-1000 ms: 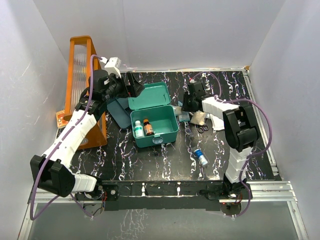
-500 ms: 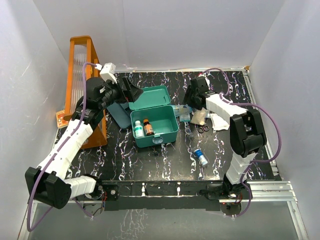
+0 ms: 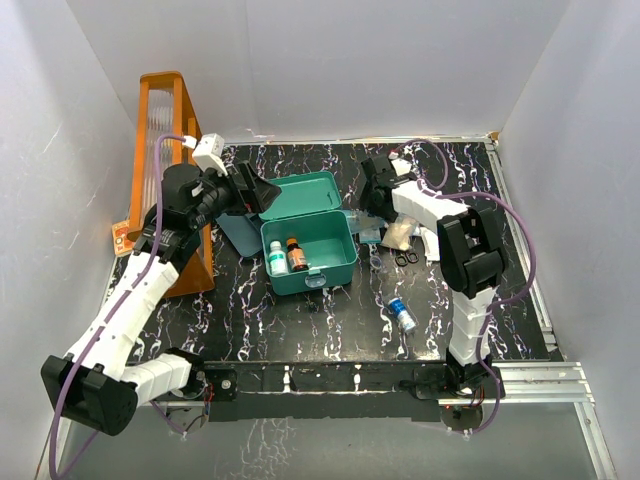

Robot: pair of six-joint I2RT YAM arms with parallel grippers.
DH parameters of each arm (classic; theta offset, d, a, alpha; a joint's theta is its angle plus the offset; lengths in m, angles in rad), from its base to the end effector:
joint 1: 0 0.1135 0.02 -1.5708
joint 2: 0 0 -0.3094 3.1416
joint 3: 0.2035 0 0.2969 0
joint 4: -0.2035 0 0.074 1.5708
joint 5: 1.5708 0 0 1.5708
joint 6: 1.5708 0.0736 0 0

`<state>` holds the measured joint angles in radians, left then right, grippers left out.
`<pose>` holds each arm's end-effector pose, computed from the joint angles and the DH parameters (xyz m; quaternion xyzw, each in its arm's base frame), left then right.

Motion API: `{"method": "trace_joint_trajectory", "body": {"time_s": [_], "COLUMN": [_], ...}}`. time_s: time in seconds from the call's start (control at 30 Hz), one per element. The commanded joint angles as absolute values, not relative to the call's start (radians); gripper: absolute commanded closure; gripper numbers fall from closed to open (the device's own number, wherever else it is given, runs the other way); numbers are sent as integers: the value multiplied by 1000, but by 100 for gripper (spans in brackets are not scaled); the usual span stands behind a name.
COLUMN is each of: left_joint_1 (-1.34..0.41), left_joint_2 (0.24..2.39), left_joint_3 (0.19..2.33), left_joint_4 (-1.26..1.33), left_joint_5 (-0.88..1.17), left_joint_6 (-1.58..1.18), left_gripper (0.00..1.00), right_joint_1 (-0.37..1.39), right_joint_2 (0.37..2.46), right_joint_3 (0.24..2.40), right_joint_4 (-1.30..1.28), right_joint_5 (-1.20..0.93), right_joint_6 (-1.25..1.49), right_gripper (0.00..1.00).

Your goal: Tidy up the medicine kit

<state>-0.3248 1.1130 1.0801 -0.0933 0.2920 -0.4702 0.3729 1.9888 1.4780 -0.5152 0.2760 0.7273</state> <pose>0.2957 -0.1219 0.4233 0.0420 0.7473 -0.3538 0.5608 0.4763 0.1648 0.1826 0.2046 0.9325 0.0264 0.2964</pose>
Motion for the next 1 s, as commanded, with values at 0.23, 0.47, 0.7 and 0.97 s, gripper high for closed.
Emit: {"method": "trace_joint_trajectory", "body": {"time_s": [0.23, 0.47, 0.7, 0.97], "left_joint_1": [-330, -330, -334, -372], "left_joint_2": [1073, 1108, 1159, 1219], "left_joint_3": [1087, 1071, 1059, 1054], "left_joint_4": [-133, -108, -72, 2], "left_joint_5": [302, 404, 433, 436], "left_joint_6": [-411, -466, -512, -556], "left_gripper": [8, 9, 10, 11], "right_joint_1": [380, 380, 365, 340], "right_joint_2": [1971, 1900, 1769, 1627], "right_joint_3": [1554, 1494, 1436, 1403], "right_joint_4": [-531, -432, -388, -374], "right_joint_5": [415, 360, 373, 338], "right_joint_6": [659, 649, 682, 714], "right_gripper": [73, 82, 86, 89]}}
